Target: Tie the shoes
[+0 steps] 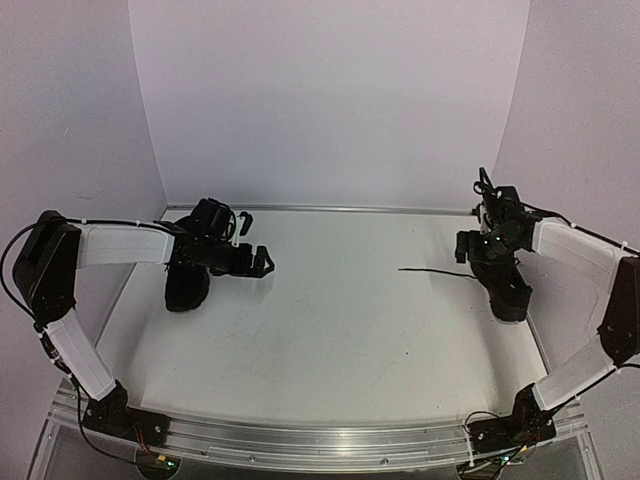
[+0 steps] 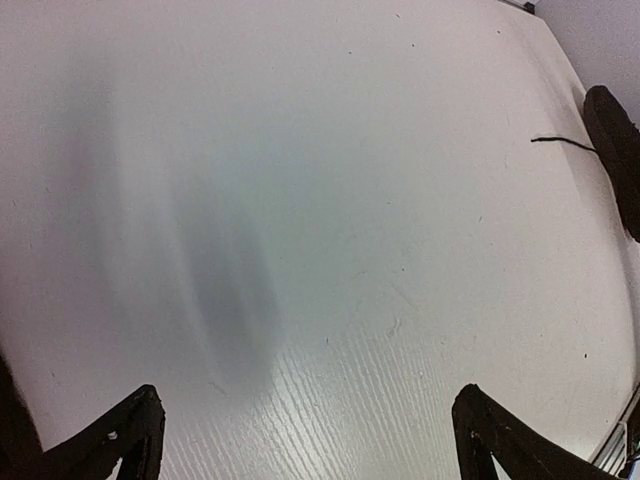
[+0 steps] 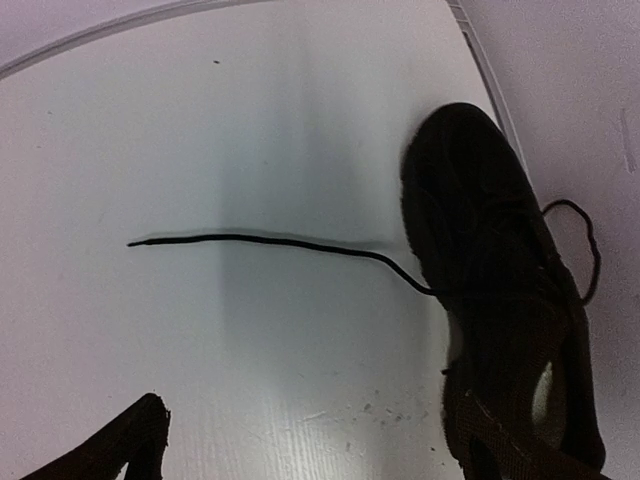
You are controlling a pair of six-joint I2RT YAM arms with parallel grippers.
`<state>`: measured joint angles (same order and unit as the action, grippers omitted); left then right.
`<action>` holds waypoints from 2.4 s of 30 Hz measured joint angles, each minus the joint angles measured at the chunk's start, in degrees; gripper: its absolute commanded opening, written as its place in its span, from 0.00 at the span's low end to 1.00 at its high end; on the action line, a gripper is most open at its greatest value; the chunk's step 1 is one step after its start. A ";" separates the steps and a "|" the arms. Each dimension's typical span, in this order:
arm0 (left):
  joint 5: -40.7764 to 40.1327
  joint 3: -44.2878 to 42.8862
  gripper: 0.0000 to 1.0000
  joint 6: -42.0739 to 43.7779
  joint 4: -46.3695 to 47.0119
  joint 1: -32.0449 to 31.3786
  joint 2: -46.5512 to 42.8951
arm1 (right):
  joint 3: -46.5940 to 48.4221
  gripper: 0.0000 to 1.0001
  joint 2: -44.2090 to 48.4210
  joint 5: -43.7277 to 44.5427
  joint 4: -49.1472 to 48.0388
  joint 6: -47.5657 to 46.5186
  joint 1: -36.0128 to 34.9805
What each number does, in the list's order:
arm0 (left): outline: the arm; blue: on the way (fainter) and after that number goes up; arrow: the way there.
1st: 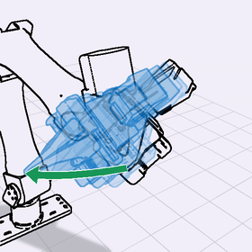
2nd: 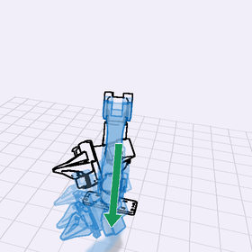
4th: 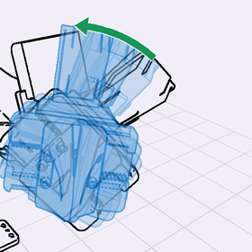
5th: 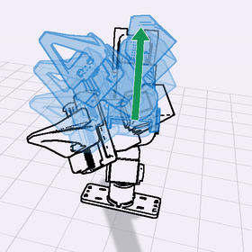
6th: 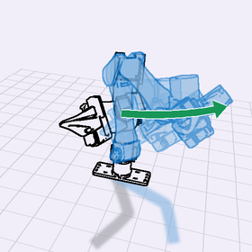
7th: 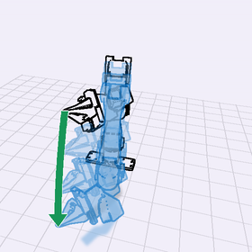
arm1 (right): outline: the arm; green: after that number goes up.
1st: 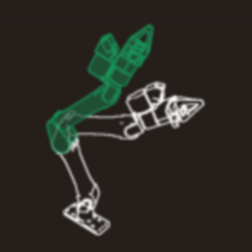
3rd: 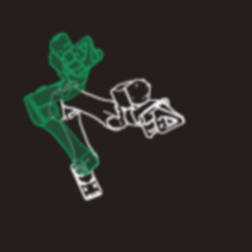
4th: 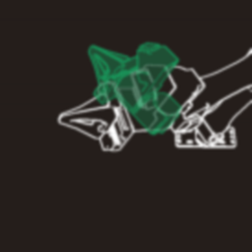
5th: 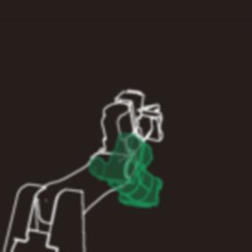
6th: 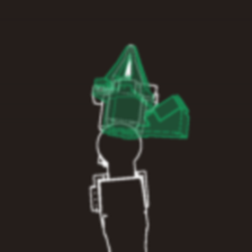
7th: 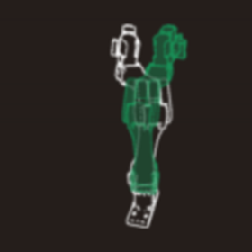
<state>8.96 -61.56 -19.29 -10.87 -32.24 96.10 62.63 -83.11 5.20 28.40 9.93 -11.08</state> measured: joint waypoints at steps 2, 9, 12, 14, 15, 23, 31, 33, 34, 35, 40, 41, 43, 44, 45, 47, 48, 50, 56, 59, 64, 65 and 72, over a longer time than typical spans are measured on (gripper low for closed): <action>0.36 0.00 1.00 -0.02 0.02 -0.44 0.12 | -0.42 0.91 -0.05 1.30 1.25 0.40 1.59; 2.16 0.00 1.00 -0.04 2.25 -1.00 0.12 | -7.10 0.92 -0.04 5.71 3.22 3.23 6.30; 3.27 0.00 1.00 -0.07 3.35 -1.11 0.12 | -7.67 0.91 -0.71 8.03 3.27 4.14 6.80; 3.86 0.00 1.00 -0.08 3.90 -1.14 0.12 | -7.67 0.91 -1.01 9.67 2.78 4.44 6.85; 4.20 0.00 1.00 -0.07 4.11 -1.16 0.12 | -7.65 0.91 -1.23 10.54 2.57 4.50 6.89; 4.91 0.01 1.00 0.06 5.00 -1.26 0.11 | -4.47 0.85 -6.77 13.40 1.55 3.34 7.90; 5.03 0.09 1.00 0.79 4.98 -1.26 0.08 | -3.98 0.56 -12.95 12.43 -0.74 2.25 8.34; 5.07 0.09 1.00 1.16 4.98 -1.26 -0.02 | -3.31 0.33 -13.95 11.36 -0.83 1.51 8.35; 5.06 0.09 1.00 1.32 4.96 -1.26 -0.09 | -3.00 0.22 -14.13 10.57 -0.91 1.31 8.44; 5.04 0.09 1.00 1.42 4.95 -1.26 -0.24 | -2.70 0.11 -14.16 9.26 -1.04 1.15 8.67; 4.69 0.09 1.00 1.46 4.88 -1.26 -1.08 | -0.30 0.00 -13.95 0.29 -1.07 0.47 7.38; 4.49 0.09 1.00 1.45 4.80 -1.26 -1.19 | 0.51 0.00 -13.96 -1.02 -0.44 0.21 6.13; 3.89 0.07 1.00 1.44 4.37 -1.24 -1.37 | 3.16 0.00 -14.31 -3.02 1.21 -0.57 2.16; 3.41 0.07 1.00 1.41 3.91 -1.14 -1.48 | 5.27 0.00 -14.87 -4.09 1.83 -1.10 -0.90; 2.98 0.07 1.00 1.33 3.34 -0.98 -1.62 | 7.94 0.00 -15.76 -5.27 2.20 -1.79 -4.40; 2.68 0.07 1.00 0.87 2.34 -0.15 -2.11 | 13.98 0.00 -18.13 -7.63 2.15 -3.46 -11.75; 2.92 0.12 1.00 0.18 1.85 0.88 -2.63 | 17.65 0.00 -19.72 -8.73 2.13 -4.65 -15.76; 3.60 0.70 1.00 -1.41 1.41 4.46 -4.64 | 24.18 0.01 -22.66 -10.63 2.00 -7.60 -23.01; 0.58 1.79 1.00 -3.32 -1.75 14.45 -13.50 | 28.81 0.40 -24.04 -14.67 3.79 -18.00 -39.10; -0.72 1.79 1.00 -3.32 -3.82 13.86 -15.89 | 23.14 0.78 -21.00 -10.46 5.57 -21.63 -39.59; 1.19 2.79 1.00 -3.29 -4.05 13.25 -16.16 | 20.55 0.93 -19.20 1.46 6.69 -23.01 -36.10; 2.27 3.13 1.00 -3.22 -4.00 13.25 -15.90 | 20.41 0.92 -18.99 2.78 6.63 -22.50 -35.57; 7.61 3.99 0.97 1.08 -4.73 9.43 -12.02 | 9.42 0.77 -6.56 -8.58 4.27 -10.04 -33.24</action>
<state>16.56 -57.57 -18.21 -15.61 -22.81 84.08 72.05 -89.66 -3.38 32.67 -0.10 -44.32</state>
